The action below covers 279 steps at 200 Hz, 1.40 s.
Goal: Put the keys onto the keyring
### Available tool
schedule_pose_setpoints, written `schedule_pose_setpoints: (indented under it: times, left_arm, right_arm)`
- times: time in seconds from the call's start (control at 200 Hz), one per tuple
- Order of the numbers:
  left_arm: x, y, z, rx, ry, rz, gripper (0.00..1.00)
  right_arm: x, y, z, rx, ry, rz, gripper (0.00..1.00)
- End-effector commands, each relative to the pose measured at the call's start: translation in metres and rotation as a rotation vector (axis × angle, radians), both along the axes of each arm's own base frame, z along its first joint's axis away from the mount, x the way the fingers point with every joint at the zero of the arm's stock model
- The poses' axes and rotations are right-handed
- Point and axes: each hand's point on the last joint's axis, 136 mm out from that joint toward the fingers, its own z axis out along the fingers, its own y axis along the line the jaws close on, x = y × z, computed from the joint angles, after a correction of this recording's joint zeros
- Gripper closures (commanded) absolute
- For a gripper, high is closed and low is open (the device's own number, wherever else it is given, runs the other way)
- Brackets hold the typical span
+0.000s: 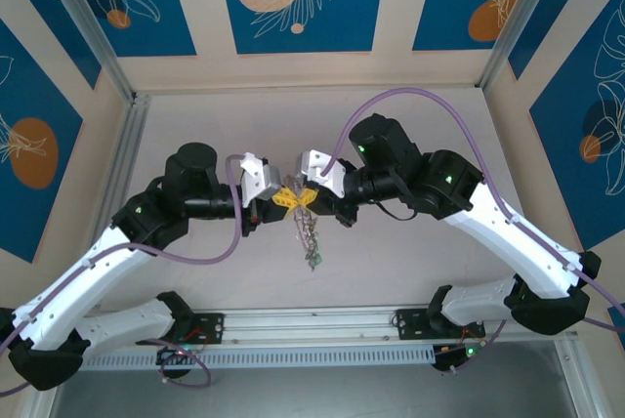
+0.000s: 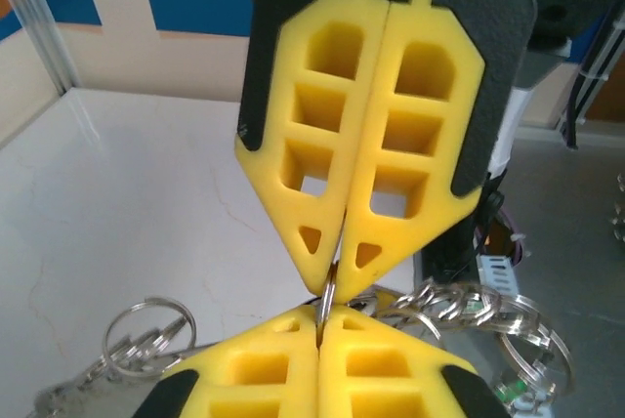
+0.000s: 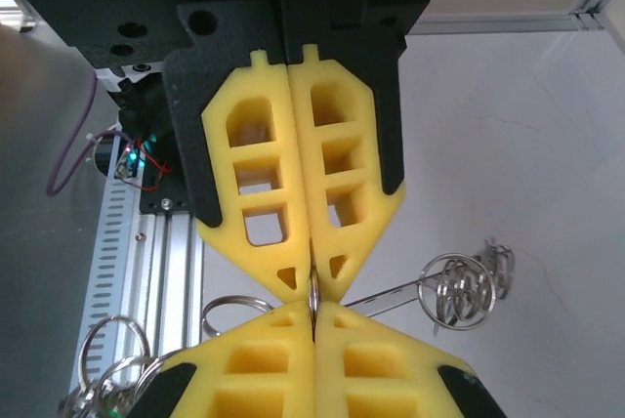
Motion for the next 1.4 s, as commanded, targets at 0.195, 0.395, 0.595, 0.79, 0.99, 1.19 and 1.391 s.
schedule_pose_setpoints:
  times: [0.195,0.395,0.595,0.79,0.99,1.19,1.391]
  left_arm:
    - [-0.012,-0.002,0.021,-0.122,-0.033,-0.052,1.0]
    - [-0.02,-0.003,0.035,-0.236,-0.034,-0.087,1.0]
    - [-0.026,-0.002,0.046,-0.301,-0.038,-0.111,1.0]
    - [-0.033,0.001,0.052,-0.331,-0.053,-0.139,1.0]
    - [-0.043,0.003,0.058,-0.39,-0.082,-0.191,1.0]
    - [-0.05,0.006,0.069,-0.444,-0.107,-0.222,1.0]
    - [-0.051,0.005,0.071,-0.452,-0.102,-0.238,1.0]
  right_arm:
    - [-0.024,-0.003,0.034,0.156,-0.006,0.08,0.84]
    - [-0.024,-0.007,0.03,0.199,0.019,0.063,0.89]
    - [-0.023,-0.009,0.024,0.209,0.044,0.052,0.81]
    - [-0.017,-0.015,0.022,0.227,0.05,0.014,0.76]
    - [-0.021,-0.016,0.021,0.245,0.078,0.043,0.78]
    - [-0.024,-0.016,0.022,0.253,0.084,0.062,0.78]
    - [-0.029,-0.016,0.027,0.287,0.082,0.093,0.86]
